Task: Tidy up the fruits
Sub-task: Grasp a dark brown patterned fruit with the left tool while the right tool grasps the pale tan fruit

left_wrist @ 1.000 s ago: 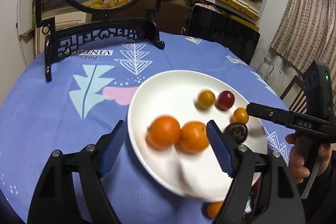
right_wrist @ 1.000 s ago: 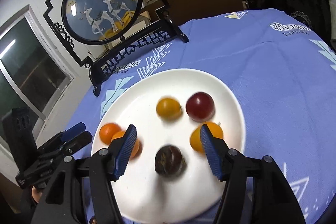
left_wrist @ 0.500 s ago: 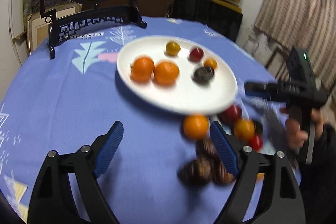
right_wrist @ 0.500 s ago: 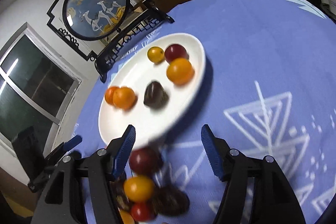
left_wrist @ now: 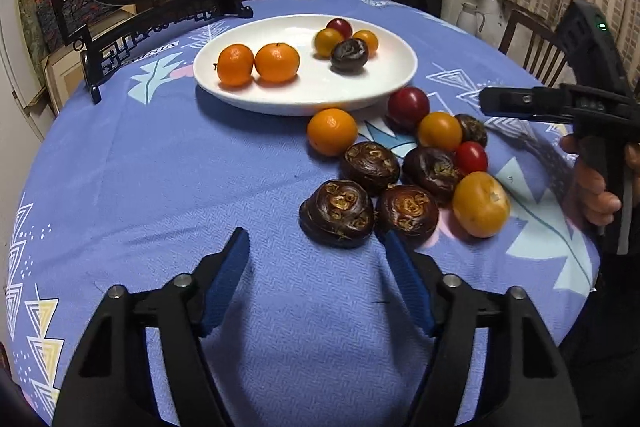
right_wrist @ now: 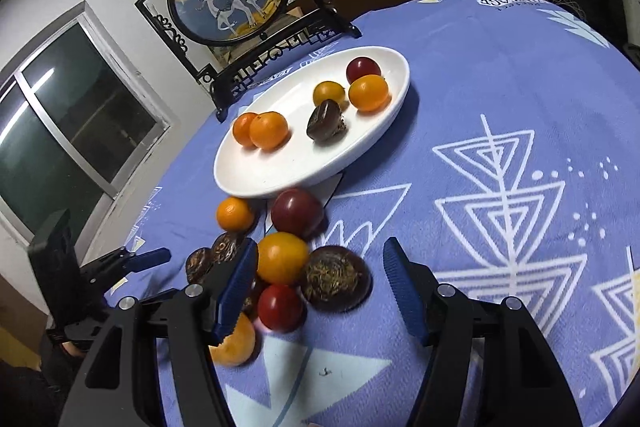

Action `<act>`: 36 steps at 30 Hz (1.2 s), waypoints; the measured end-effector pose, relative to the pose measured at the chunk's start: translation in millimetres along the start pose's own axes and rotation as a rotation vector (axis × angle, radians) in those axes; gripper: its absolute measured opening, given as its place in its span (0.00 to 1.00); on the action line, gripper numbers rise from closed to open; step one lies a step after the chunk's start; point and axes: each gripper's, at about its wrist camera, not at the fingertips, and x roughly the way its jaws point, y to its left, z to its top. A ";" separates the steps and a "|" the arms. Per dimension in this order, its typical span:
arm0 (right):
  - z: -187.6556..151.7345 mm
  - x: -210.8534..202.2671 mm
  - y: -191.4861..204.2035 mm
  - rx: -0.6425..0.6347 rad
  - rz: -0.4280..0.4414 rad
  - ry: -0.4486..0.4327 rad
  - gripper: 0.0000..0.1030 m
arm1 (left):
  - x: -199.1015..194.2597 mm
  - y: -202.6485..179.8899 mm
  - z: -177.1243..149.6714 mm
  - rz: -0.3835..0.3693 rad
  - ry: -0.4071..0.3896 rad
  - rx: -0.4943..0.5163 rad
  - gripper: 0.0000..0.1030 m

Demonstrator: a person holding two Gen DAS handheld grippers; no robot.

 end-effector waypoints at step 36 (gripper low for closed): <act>-56.4 -4.4 72.9 -0.323 0.043 0.110 0.63 | 22.5 29.5 7.1 0.038 0.018 -0.155 0.43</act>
